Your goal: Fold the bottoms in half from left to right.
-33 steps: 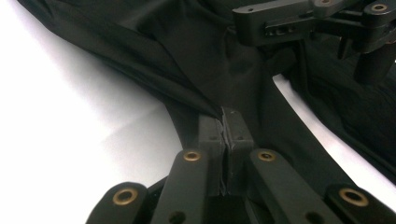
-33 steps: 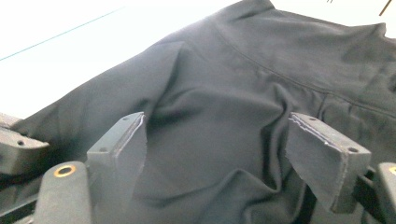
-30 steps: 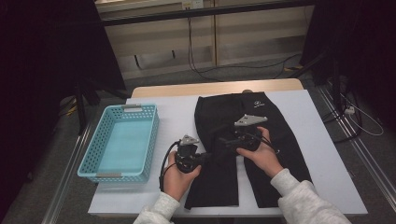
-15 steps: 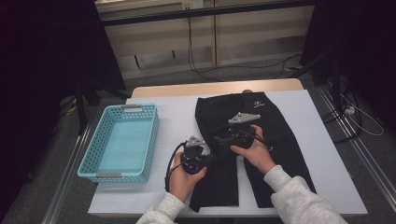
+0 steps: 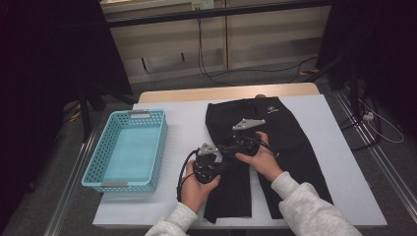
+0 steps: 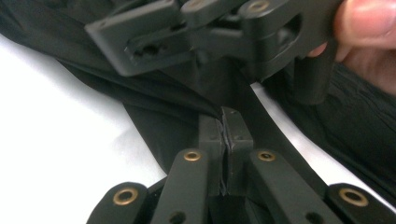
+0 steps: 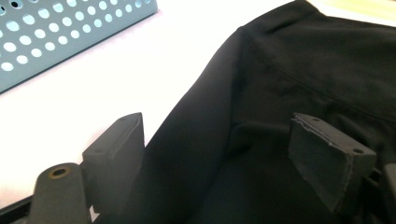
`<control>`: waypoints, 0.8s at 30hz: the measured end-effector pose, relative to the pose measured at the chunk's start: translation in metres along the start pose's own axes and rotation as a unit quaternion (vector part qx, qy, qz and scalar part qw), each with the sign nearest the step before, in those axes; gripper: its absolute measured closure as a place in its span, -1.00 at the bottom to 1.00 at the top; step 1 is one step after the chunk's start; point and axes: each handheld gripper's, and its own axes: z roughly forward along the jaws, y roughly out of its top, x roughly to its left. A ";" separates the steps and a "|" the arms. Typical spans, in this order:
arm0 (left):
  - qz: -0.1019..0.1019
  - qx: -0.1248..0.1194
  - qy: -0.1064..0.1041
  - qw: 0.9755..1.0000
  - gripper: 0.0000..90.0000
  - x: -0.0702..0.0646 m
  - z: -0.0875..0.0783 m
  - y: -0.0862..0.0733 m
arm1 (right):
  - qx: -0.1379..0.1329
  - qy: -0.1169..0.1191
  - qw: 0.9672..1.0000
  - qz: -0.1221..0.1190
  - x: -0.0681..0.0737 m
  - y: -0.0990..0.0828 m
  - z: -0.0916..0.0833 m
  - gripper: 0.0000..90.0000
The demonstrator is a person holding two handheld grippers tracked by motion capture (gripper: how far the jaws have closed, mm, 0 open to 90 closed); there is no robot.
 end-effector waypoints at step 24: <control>0.009 -0.012 -0.033 0.999 0.96 -0.010 0.008 0.009 | 0.004 -0.034 0.999 0.018 -0.030 -0.014 -0.048 0.99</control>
